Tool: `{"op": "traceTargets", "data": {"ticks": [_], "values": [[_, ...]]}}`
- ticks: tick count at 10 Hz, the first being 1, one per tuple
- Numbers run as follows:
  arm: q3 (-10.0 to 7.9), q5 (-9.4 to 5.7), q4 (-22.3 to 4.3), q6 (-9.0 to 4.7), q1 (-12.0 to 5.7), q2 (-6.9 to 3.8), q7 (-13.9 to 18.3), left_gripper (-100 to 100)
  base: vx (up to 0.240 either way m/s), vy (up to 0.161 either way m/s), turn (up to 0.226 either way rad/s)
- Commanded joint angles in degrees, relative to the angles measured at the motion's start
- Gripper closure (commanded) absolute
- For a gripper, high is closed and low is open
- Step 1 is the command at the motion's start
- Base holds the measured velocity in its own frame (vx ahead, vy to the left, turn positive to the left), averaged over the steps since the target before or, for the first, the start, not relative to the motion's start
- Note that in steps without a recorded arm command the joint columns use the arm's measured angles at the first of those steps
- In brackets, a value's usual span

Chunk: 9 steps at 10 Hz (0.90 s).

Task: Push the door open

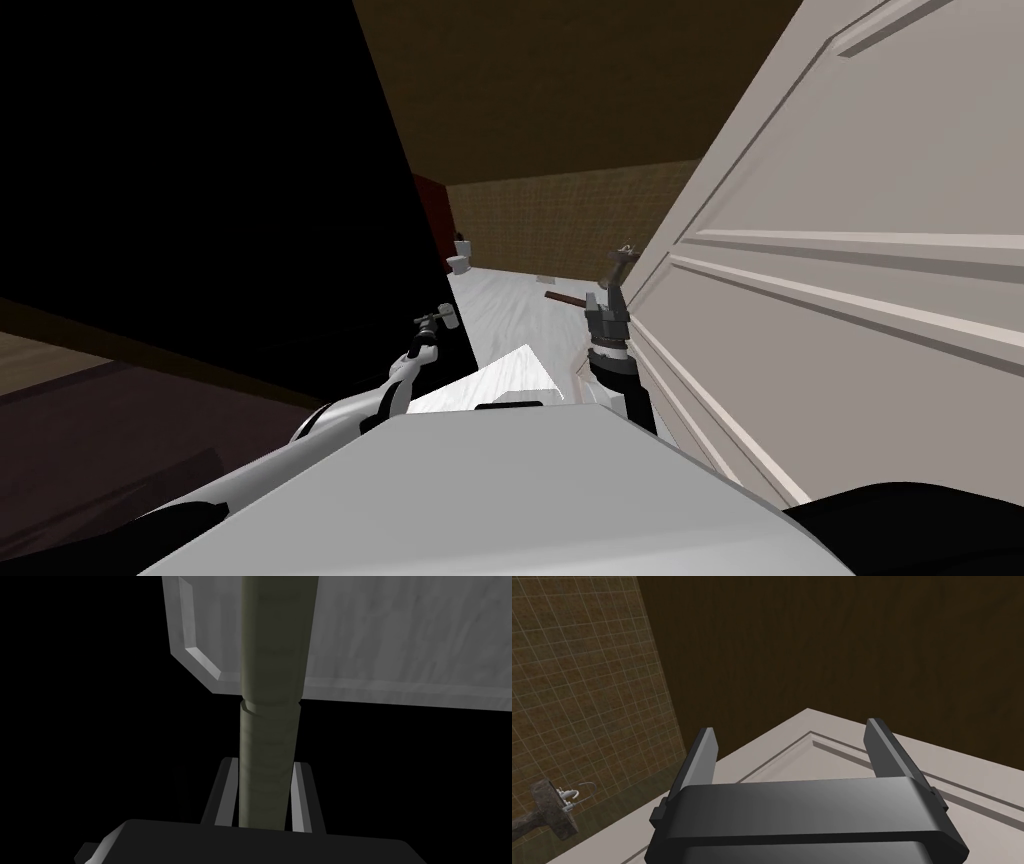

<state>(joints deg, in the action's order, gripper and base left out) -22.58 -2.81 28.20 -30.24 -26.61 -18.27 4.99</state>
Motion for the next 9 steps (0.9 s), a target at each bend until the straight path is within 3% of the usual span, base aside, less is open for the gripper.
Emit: {"op": "traceTargets", "data": {"ticks": [1, 6, 9], "values": [[-0.92, -0.39, 0.07, 0.08, 0.01, -0.45, -0.43, 100, 0.214, -0.069, 0.064], [-3.28, -1.37, -0.22, -0.03, 0.56, -1.45, -1.48, 100, 0.186, -0.049, 0.054], [-4.42, -1.83, -0.17, 0.07, 1.12, -2.18, -1.82, 100, 0.114, -0.03, 0.039]]}}
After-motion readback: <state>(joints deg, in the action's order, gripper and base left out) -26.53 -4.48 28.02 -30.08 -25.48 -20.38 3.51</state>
